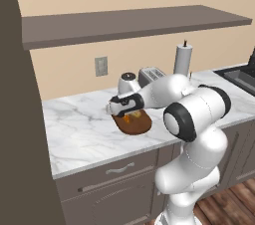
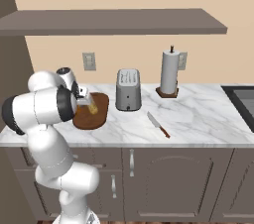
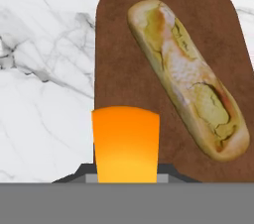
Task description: Retrieve the sausage and cheese from the fridge and place them on the cutting board on the counter.
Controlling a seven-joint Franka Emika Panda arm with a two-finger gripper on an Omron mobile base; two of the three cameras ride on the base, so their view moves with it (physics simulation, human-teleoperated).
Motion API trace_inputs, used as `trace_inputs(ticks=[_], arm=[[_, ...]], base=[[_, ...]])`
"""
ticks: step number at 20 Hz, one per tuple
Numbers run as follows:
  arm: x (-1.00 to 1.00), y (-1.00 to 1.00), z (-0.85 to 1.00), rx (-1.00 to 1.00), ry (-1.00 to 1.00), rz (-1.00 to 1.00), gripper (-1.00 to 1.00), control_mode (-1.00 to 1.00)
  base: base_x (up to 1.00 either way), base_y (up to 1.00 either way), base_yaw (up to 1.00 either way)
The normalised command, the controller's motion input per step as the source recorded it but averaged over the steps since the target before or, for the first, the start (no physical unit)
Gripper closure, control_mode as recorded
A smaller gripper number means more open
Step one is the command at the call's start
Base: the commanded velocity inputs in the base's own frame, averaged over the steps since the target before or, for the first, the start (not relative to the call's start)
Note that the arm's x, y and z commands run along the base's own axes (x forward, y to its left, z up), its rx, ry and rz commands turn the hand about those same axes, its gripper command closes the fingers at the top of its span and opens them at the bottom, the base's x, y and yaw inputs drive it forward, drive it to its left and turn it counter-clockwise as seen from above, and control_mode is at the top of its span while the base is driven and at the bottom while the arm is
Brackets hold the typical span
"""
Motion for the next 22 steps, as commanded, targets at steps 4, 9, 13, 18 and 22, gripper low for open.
trace_inputs(ticks=[4,9,13,18,22], arm=[[0.23,0.03,-0.16,0.00,0.00,-0.06,1.00,-1.00],[0.19,-0.01,-0.15,0.00,0.00,-0.06,1.00,-1.00],[0.20,0.00,-0.14,0.00,0.00,-0.04,1.00,-1.00],[0.14,0.00,-0.08,0.00,0.00,-0.01,1.00,-1.00],[0.22,0.00,-0.11,0.00,0.00,0.00,1.00,-1.00]], base=[[0.00,0.00,0.00],[0.00,0.00,0.00],[0.00,0.00,0.00],[0.00,0.00,0.00],[0.00,0.00,0.00]])
